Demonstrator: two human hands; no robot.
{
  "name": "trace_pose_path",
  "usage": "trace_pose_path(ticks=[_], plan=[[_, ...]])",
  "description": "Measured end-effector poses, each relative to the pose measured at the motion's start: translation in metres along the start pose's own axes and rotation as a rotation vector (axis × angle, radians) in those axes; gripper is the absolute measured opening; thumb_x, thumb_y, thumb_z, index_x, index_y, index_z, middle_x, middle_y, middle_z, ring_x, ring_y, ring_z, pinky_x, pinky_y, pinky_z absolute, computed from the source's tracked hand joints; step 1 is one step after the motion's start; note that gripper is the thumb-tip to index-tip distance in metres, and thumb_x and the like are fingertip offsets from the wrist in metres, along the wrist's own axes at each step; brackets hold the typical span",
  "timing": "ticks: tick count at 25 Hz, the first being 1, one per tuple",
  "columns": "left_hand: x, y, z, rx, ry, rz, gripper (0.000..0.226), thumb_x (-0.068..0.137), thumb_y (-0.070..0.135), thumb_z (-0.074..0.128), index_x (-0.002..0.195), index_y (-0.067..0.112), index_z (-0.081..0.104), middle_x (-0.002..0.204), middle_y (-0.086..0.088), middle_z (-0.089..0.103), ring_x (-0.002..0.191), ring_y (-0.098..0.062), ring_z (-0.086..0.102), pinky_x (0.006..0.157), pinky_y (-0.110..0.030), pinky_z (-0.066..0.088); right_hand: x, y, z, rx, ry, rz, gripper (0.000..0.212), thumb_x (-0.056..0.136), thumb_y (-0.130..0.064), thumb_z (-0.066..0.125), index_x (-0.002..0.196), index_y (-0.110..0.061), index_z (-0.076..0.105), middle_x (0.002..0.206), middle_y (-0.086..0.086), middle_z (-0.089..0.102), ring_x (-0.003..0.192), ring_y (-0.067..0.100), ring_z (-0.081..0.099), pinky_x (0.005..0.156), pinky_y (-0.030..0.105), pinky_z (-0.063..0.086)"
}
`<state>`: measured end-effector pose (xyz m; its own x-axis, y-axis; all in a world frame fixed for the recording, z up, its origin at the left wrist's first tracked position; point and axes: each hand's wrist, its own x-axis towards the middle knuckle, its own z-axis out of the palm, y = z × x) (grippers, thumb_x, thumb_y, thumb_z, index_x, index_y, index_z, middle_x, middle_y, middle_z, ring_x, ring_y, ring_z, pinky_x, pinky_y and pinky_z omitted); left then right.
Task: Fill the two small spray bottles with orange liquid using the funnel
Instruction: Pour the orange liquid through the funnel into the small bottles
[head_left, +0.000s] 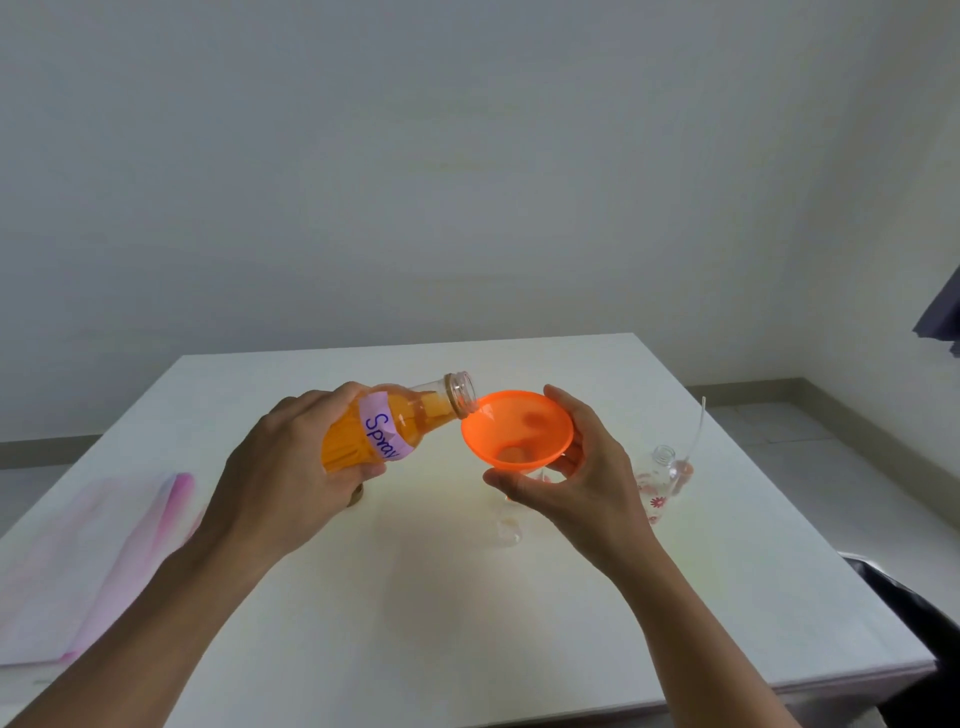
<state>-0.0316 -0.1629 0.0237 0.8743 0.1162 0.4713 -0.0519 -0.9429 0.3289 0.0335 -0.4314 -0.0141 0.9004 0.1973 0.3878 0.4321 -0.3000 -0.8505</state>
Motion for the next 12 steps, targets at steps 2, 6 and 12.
trace_pose_path(ticks=[2, 6, 12], plan=[[0.0029, 0.0010, -0.0031, 0.025, 0.005, 0.016, 0.073, 0.069, 0.044, 0.085, 0.132, 0.031, 0.051, 0.111, 0.008, 0.063, 0.096, -0.017, 0.054, 0.069, -0.031, 0.050, -0.0002, 0.0009, 0.0008, -0.013, 0.000, -0.004, 0.103, 0.057, -0.044, 0.095, 0.145, -0.036, 0.042, 0.120, -0.040, 0.043, 0.102, -0.011, 0.056, 0.073, 0.001, 0.048], [0.0075, 0.0031, -0.0073, 0.074, 0.009, 0.044, 0.072, 0.069, 0.043, 0.085, 0.131, 0.030, 0.052, 0.111, 0.007, 0.064, 0.097, -0.018, 0.054, 0.067, -0.031, 0.049, -0.0002, 0.0007, 0.0010, -0.001, -0.001, -0.002, 0.102, 0.058, -0.042, 0.096, 0.145, -0.036, 0.043, 0.120, -0.039, 0.043, 0.103, -0.011, 0.056, 0.074, 0.000, 0.048], [0.0109, 0.0079, -0.0074, 0.105, 0.022, 0.060, 0.074, 0.068, 0.042, 0.086, 0.132, 0.028, 0.052, 0.113, 0.005, 0.064, 0.098, -0.020, 0.056, 0.067, -0.031, 0.049, -0.0001, 0.0011, 0.0010, 0.003, -0.005, 0.004, 0.103, 0.058, -0.041, 0.096, 0.146, -0.034, 0.043, 0.123, -0.028, 0.049, 0.103, -0.008, 0.057, 0.075, 0.001, 0.049]])
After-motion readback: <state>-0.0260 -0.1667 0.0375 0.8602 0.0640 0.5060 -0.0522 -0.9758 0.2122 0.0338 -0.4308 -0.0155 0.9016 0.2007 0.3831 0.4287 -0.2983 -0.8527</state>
